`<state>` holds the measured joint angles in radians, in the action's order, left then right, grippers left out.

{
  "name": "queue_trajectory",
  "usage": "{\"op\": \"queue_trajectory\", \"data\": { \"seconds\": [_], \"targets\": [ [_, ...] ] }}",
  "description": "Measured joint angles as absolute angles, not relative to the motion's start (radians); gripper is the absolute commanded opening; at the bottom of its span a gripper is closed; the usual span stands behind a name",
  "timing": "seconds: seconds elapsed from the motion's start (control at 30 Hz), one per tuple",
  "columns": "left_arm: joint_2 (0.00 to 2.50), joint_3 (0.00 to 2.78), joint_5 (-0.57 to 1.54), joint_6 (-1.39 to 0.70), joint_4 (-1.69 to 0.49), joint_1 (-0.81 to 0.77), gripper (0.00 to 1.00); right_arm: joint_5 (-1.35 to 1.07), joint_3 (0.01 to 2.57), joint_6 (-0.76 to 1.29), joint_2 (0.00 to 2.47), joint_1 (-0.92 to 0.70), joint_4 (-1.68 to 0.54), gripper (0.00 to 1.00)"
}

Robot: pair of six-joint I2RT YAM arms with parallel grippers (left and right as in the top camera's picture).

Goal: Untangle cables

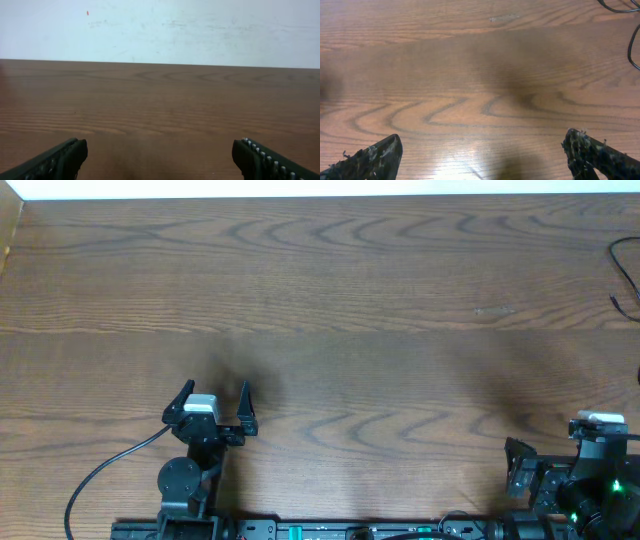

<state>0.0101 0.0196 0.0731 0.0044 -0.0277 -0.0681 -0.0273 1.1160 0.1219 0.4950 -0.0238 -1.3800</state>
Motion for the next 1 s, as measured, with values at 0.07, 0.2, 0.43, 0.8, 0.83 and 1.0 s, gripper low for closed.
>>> {"op": "queue_trajectory", "data": {
  "seconds": [0.07,0.2,0.43,0.8,0.83,1.0],
  "targets": [
    [0.01,0.02,0.073,0.007,-0.028,-0.068,0.98,-0.027,1.116,0.122,0.495,-0.024,-1.38,0.99],
    [0.01,0.02,0.073,0.04,-0.028,-0.068,0.98,-0.027,1.116,0.122,0.495,-0.024,-1.38,0.99],
    [0.01,0.02,0.073,0.077,-0.028,-0.068,0.98,-0.027,1.116,0.122,0.495,-0.024,-1.38,0.99],
    [0.01,0.02,0.073,0.079,-0.028,-0.068,0.98,-0.027,1.116,0.122,0.495,-0.024,-1.38,0.99],
    [0.01,0.02,0.073,0.079,-0.028,-0.068,0.98,-0.027,1.116,0.122,0.495,-0.024,-1.38,0.99],
    [0.01,0.02,0.073,0.08,-0.028,-0.068,0.98,-0.027,1.116,0.122,0.495,-0.024,-1.38,0.99]
  ]
}}
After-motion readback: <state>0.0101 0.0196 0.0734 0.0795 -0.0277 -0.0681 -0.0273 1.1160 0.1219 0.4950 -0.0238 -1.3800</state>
